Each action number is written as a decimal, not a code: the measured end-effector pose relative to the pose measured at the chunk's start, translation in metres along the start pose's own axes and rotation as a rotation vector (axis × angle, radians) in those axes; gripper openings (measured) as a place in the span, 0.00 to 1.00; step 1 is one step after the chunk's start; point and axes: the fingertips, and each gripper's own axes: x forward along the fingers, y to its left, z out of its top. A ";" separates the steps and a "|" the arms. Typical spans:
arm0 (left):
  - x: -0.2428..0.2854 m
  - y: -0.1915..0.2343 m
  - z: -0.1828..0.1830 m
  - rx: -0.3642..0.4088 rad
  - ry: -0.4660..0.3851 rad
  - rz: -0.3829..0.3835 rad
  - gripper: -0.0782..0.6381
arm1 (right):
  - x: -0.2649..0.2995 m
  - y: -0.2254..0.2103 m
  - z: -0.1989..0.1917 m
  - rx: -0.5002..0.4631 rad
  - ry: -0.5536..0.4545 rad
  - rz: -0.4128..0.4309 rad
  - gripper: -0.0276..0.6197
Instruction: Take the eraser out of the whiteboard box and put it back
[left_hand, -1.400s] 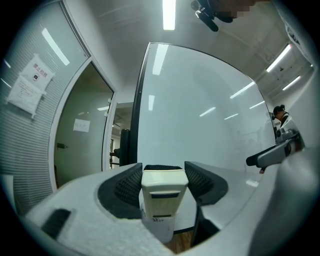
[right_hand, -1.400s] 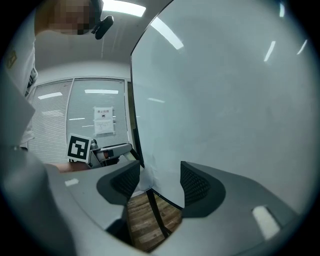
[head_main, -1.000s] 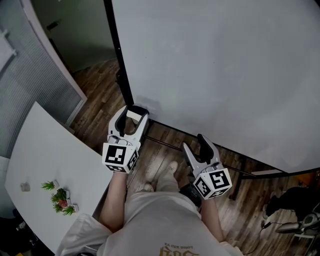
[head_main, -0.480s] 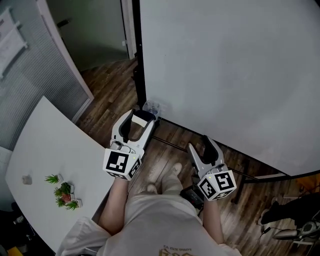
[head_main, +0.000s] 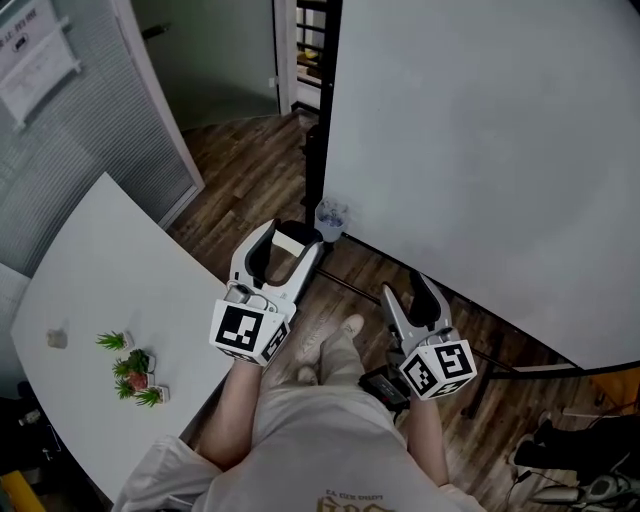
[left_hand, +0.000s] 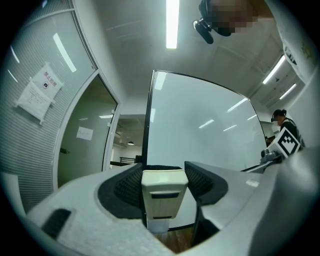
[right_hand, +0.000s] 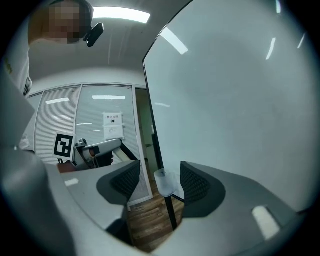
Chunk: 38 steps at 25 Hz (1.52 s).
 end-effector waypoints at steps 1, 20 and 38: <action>-0.001 0.002 0.000 -0.003 -0.001 0.004 0.47 | 0.003 0.002 0.000 -0.003 0.002 0.007 0.44; 0.012 0.011 -0.001 0.011 0.005 0.003 0.47 | 0.026 -0.002 0.000 0.011 -0.005 0.040 0.44; 0.037 0.015 -0.018 -0.010 0.027 -0.006 0.47 | 0.032 -0.022 -0.006 0.023 0.020 0.014 0.44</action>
